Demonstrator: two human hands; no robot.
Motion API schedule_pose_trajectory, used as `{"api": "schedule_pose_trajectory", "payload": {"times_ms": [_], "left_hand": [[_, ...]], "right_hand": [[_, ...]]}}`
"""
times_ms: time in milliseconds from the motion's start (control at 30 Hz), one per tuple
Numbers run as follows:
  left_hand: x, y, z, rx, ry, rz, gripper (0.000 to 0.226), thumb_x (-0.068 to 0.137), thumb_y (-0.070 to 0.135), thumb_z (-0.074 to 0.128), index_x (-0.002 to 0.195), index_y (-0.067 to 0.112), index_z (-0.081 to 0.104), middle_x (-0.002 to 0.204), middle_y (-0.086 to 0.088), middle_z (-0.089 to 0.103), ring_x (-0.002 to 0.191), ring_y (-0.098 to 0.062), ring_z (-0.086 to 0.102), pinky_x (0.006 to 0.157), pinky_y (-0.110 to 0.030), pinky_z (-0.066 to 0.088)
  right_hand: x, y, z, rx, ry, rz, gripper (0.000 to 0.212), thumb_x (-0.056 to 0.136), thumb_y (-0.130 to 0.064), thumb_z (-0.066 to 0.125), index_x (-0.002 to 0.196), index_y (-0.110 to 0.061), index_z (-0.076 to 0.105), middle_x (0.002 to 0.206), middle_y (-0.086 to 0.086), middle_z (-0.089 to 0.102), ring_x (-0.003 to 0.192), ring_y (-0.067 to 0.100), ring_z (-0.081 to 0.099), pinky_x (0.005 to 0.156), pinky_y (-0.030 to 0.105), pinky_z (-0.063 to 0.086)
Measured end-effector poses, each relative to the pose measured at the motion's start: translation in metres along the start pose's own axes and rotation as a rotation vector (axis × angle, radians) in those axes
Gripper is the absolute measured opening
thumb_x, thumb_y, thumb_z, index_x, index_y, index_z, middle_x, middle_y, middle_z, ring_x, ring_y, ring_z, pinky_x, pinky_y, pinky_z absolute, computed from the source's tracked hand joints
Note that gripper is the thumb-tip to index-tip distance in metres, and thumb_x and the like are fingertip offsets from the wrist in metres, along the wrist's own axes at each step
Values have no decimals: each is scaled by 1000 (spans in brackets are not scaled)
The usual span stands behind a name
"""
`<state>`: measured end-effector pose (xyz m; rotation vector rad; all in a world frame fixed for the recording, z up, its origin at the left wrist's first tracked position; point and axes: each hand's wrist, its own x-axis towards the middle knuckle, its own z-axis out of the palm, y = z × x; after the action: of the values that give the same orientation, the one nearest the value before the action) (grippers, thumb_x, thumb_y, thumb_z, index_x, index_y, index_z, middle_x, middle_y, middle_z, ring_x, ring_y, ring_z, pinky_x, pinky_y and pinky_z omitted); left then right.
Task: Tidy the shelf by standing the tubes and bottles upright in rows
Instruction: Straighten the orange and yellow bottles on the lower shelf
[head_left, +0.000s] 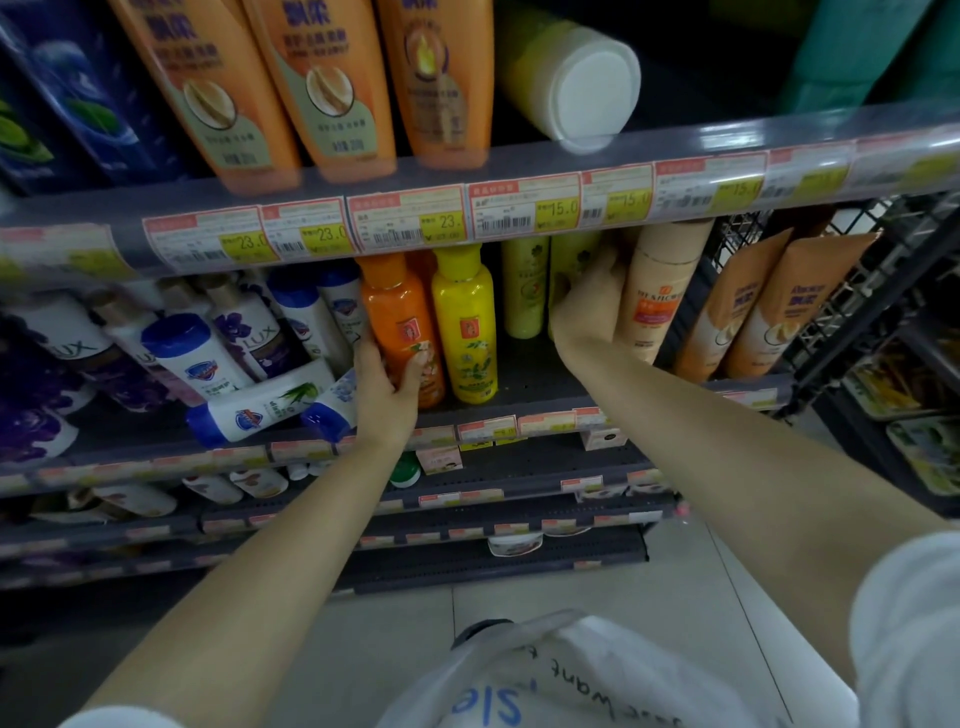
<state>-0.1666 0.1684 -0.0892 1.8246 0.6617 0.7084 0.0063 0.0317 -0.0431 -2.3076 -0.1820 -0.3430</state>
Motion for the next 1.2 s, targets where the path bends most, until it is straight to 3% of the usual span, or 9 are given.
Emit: {"api": "schedule_pose_trajectory", "payload": {"times_ms": [167, 400, 600, 733, 833, 1200], "left_hand": [[-1, 0, 0, 3, 8, -12, 60, 90, 30, 58, 141, 20, 27, 138, -1, 40, 123, -11, 41, 105, -38, 37], [-1, -1, 1, 34, 14, -4, 61, 90, 31, 57, 142, 19, 26, 138, -3, 40, 125, -15, 41, 107, -42, 37], [-1, -2, 0, 30, -2, 2, 62, 90, 32, 56, 142, 21, 24, 138, -2, 39, 126, -13, 41, 107, -39, 36], [-2, 0, 0, -2, -12, 11, 62, 90, 30, 57, 142, 19, 25, 135, 0, 41, 123, -11, 42, 105, -37, 38], [-3, 2, 1, -6, -5, -1, 60, 91, 29, 56, 141, 18, 26, 130, 5, 40, 122, -12, 42, 105, -39, 38], [-3, 0, 1, -35, -6, 7, 59, 91, 30, 56, 140, 19, 26, 131, 3, 42, 122, -14, 44, 104, -41, 40]], "right_hand": [[-2, -2, 0, -51, -19, 33, 56, 94, -9, 46, 145, -3, 22, 144, 20, 34, 131, 33, 37, 108, 33, 30], [-14, -9, 2, 9, -31, 78, 70, 92, -4, 49, 147, 2, 7, 149, 23, 24, 136, 33, 30, 112, 33, 27], [-30, -14, 4, 178, -52, 246, 79, 87, -2, 54, 149, -11, 6, 146, 21, 25, 133, 34, 31, 107, 34, 30], [-33, -4, 9, 183, -88, 239, 64, 88, -1, 52, 143, 1, 19, 147, 20, 28, 136, 32, 29, 113, 32, 24], [-39, 1, 12, 285, -71, 259, 66, 85, 2, 54, 143, 1, 22, 148, 19, 29, 137, 28, 28, 112, 30, 22], [-65, 7, 21, 350, -114, 335, 46, 85, -10, 63, 123, 4, 41, 129, 21, 42, 119, 32, 45, 100, 31, 37]]}}
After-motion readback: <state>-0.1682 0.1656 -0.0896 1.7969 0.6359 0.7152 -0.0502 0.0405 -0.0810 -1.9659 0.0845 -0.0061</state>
